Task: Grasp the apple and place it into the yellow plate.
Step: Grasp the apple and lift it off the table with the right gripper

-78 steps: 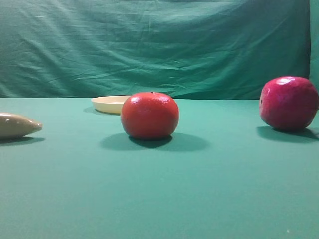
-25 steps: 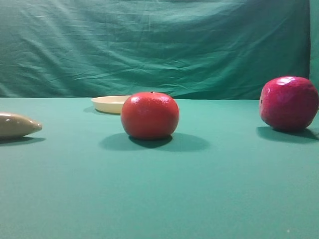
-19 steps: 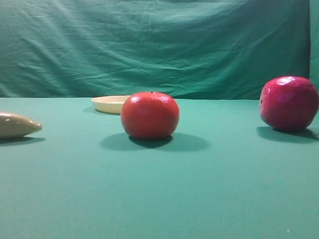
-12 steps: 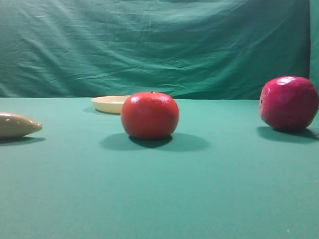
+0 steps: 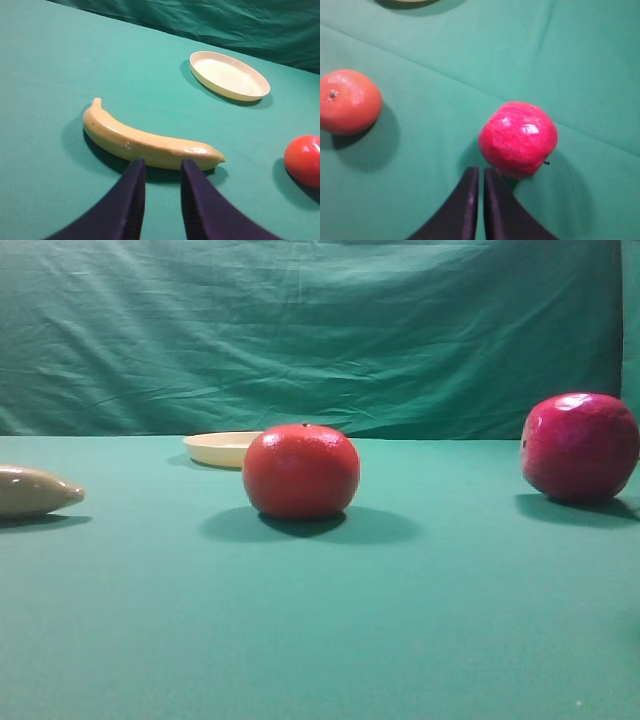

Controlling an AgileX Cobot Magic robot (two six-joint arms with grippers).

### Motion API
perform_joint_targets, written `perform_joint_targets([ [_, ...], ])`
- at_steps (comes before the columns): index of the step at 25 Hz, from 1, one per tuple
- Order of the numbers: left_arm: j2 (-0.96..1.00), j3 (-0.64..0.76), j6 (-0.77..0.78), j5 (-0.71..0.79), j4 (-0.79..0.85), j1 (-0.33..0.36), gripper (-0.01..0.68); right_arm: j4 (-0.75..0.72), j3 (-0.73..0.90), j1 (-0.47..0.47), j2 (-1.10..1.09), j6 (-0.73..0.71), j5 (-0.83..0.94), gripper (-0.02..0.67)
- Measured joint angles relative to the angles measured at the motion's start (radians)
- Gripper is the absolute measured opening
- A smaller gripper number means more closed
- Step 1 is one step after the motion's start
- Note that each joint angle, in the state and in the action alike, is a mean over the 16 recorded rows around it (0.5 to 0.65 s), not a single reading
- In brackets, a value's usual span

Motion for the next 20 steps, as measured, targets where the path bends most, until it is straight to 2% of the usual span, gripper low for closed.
perform_joint_targets([
  [3,0.0,0.0,0.0,0.0,0.0,0.0,0.157,0.0,0.0,0.0,0.015,0.0,-0.006,0.046],
  [5,0.0,0.0,0.0,0.0,0.0,0.0,0.157,0.0,-0.001,0.0,0.021,0.0,-0.009,0.101],
  [16,0.0,0.0,0.0,0.0,0.0,0.0,0.157,-0.011,-0.003,0.0,0.06,0.004,-0.044,0.535],
  [20,0.0,0.0,0.0,0.0,0.0,0.0,0.157,-0.024,-0.004,-0.008,0.106,0.011,-0.08,0.632],
])
